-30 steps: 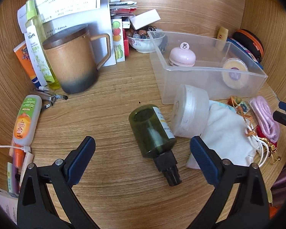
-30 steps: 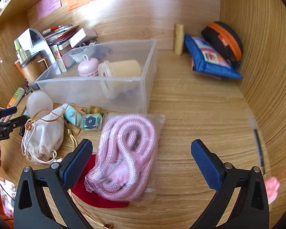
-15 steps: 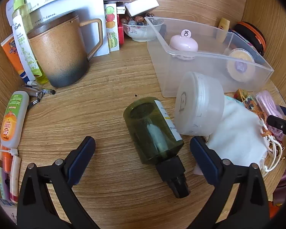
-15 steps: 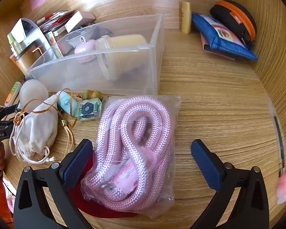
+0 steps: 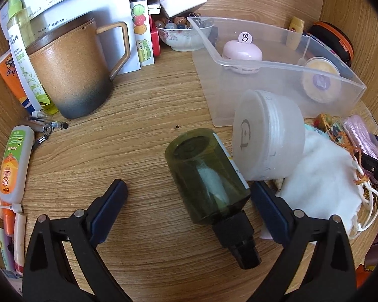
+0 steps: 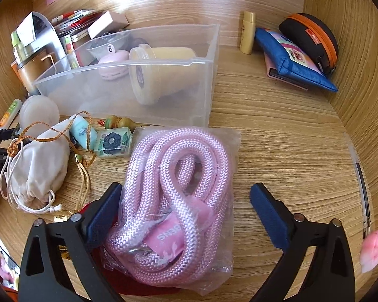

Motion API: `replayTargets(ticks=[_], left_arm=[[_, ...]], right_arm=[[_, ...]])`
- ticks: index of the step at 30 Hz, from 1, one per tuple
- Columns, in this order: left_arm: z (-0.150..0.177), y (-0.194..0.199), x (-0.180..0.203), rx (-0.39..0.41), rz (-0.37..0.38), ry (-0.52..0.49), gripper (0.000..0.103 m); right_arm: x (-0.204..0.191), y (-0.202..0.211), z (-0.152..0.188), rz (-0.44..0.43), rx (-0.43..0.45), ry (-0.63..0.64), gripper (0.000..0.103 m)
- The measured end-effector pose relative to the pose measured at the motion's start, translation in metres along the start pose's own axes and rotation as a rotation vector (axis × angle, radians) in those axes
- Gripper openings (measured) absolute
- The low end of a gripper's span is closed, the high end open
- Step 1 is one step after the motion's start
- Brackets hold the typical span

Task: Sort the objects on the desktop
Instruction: 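Grasp the green pump bottle with the left gripper while the right grasps the pink rope bag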

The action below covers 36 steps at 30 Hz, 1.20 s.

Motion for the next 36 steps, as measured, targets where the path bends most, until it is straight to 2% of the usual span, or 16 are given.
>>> replayTargets(ticks=[7,14,19,27,30,32,36], left_arm=[[0.001,0.005,-0.003,0.022,0.001,0.003,0.086],[0.002,0.009,-0.004,0.038,0.007,0.001,0.073],[0.001,0.012,-0.006,0.054,0.023,0.015,0.054],[0.002,0.013,-0.015,0.066,0.033,0.057,0.044],[0.004,0.015,-0.017,0.071,0.023,0.067,0.044],[0.005,0.017,-0.02,0.081,-0.009,0.082,0.043],[0.005,0.02,-0.026,0.091,-0.012,0.103,0.043]], right_arm=[[-0.006,0.002,-0.001,-0.031,0.01,0.029,0.079],[-0.004,0.003,-0.001,-0.044,0.012,0.029,0.074],[-0.004,0.004,0.0,-0.055,0.019,0.033,0.068],[-0.003,0.007,0.002,-0.061,0.028,0.017,0.062],[0.001,0.008,0.002,-0.06,0.034,-0.011,0.06],[0.005,0.011,0.002,-0.065,0.04,-0.033,0.059],[0.012,0.02,0.001,-0.059,0.067,-0.061,0.058]])
Point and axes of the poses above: each gripper's, at about its wrist camera, not at the fingertips, and y roughly against the way its jaws point, x to its right, z to its underside, the point moved 2 cm from there along -y, roughly the way its jaws point, and after that the axes turned 4 degrees about x, right-handed, at the moved point
